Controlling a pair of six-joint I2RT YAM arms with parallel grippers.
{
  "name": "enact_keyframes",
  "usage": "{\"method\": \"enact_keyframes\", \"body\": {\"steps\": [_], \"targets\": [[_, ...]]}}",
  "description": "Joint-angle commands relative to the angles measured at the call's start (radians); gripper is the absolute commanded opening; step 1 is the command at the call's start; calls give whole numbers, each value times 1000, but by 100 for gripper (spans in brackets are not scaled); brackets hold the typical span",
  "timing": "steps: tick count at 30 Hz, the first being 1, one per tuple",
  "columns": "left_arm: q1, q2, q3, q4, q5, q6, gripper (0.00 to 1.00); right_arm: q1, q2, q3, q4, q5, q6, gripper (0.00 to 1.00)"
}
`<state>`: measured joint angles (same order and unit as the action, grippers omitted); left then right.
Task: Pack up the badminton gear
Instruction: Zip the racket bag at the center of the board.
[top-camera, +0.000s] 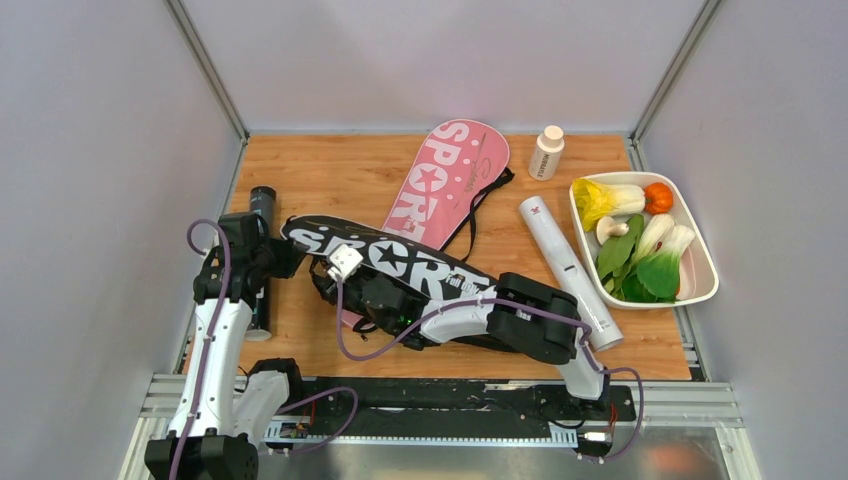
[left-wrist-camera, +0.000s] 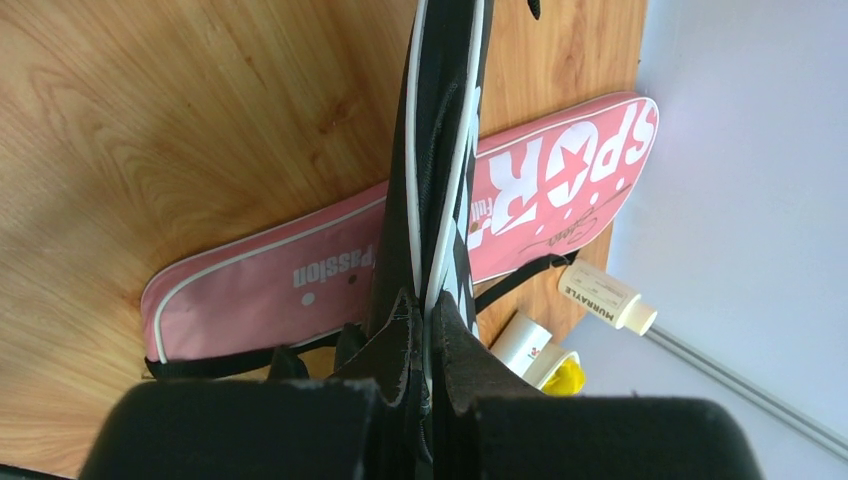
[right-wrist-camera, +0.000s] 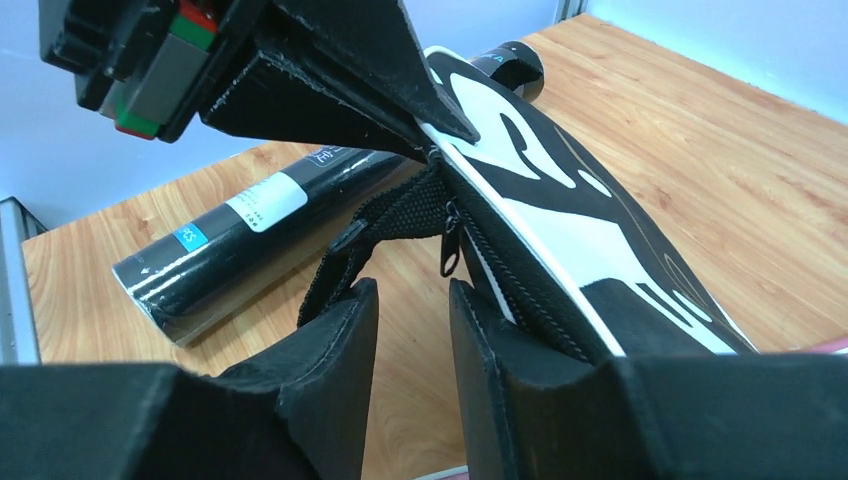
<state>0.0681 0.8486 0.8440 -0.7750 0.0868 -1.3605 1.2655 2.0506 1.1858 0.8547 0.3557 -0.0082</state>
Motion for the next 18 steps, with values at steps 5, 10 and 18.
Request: {"method": "enact_keyframes", "body": {"steps": [5, 10, 18], "targets": [[-1, -9, 2, -72, 109, -26, 0, -11, 50, 83, 133, 127, -92, 41], [-1, -8, 14, -110, 95, -30, 0, -11, 80, 126, 150, 237, -137, 39], [-1, -1, 43, -152, 80, -26, 0, -12, 104, 174, 167, 308, -166, 2]]}}
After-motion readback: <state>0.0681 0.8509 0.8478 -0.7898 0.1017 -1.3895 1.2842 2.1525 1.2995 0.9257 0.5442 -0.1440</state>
